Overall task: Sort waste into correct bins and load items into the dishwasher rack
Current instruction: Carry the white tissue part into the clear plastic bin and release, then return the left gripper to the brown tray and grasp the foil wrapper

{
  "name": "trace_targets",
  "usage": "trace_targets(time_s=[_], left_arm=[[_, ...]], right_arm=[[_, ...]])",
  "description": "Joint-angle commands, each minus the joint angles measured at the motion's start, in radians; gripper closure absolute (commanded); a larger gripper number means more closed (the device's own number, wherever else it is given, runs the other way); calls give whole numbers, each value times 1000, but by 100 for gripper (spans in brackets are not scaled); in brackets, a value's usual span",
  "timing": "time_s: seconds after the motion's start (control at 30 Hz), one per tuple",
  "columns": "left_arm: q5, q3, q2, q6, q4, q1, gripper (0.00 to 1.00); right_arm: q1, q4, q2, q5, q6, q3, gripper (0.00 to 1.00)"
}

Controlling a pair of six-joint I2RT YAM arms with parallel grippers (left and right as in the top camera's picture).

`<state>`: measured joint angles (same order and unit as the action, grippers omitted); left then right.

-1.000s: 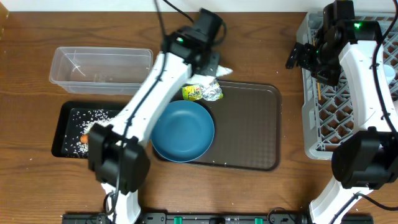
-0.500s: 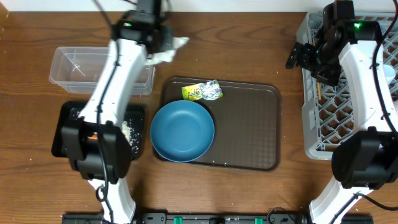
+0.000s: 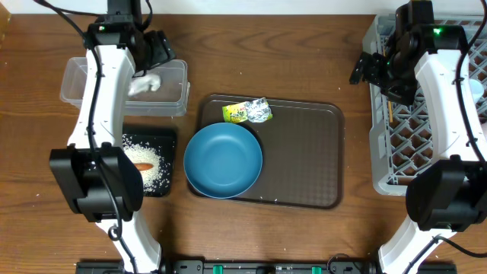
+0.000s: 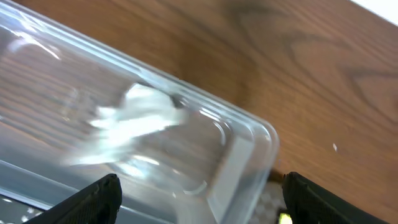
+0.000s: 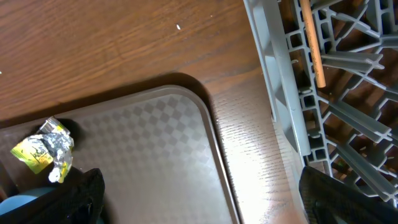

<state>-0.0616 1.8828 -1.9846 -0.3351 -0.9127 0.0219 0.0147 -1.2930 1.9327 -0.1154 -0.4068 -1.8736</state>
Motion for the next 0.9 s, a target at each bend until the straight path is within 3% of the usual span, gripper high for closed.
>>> trace_targets(time_s=[0.0,0.17,0.5,0.67,0.87], left_arm=[[-113,-1,-5,-1,-24,-23,15],[-205,-1,-5,6,-82,-99,15],[-207,-47,-20,148,-133,-385,15],[-42,-52,-63,233,-152,-497,15],[-28,-53,-113,412,-179,-583,15]], right_arm=[[-2,-1,-14,3,0,-3,1],[-2,-1,-14,3,0,-3,1],[-2,-1,-14,3,0,-3,1],[-2,-1,-14,3,0,-3,1],[-2,-1,-14,3,0,-3,1]])
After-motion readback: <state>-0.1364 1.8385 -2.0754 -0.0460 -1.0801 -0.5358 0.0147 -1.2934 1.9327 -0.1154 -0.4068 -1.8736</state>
